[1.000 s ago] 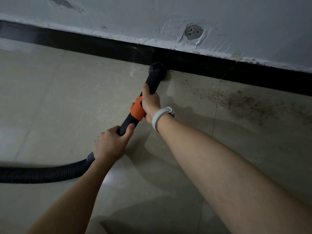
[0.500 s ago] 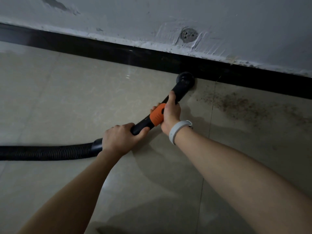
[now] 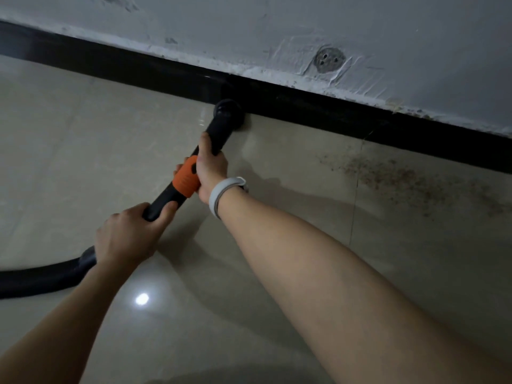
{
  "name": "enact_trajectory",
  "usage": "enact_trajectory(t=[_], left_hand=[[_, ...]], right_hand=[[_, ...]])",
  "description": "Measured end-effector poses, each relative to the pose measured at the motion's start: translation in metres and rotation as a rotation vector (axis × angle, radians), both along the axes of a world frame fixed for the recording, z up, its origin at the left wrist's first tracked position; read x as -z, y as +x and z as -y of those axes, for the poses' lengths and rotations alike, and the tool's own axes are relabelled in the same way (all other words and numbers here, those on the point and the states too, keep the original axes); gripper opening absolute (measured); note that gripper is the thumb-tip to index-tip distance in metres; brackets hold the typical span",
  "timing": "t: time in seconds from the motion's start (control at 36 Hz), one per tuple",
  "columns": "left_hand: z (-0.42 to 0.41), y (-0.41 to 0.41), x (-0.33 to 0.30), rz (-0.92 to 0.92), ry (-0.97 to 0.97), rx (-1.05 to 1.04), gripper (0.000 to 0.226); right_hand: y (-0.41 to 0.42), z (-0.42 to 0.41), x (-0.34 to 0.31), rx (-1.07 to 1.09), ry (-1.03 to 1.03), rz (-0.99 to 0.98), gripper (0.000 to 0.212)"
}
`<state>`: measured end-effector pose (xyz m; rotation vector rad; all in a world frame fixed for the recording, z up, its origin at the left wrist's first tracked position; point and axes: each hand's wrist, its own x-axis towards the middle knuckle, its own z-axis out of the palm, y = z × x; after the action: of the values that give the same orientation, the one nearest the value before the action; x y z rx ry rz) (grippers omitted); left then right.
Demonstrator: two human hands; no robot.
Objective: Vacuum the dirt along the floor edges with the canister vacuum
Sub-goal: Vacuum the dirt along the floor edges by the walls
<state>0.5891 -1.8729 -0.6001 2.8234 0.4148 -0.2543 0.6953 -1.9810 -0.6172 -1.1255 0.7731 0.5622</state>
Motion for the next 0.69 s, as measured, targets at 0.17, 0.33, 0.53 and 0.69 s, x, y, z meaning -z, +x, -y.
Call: enact_trajectory(t=[0.17,0.33,0.53,0.69], left_hand=[[-0.004,-0.002,0.002,0.012,-0.053,-0.004,0.059],[0.017,-0.006,-0.004,-0.042,-0.085,0.034,0.063],[0.061,-0.011,-0.011,-0.111,-0.117,0.074,0.054],[0.082,-0.027,-0.01,-0.146,-0.118,0.127,0.055]], right_hand=[[-0.001,0.004,-0.016,-0.061,0.013,0.015,0.044],[-0.01,0.037,-0.013,0.003,0.022,0.004,0.043],[-0.024,0.084,-0.014,0.095,-0.001,-0.024,0.049],[-0.05,0.112,-0.018,0.14,-0.006,-0.048,0.052]])
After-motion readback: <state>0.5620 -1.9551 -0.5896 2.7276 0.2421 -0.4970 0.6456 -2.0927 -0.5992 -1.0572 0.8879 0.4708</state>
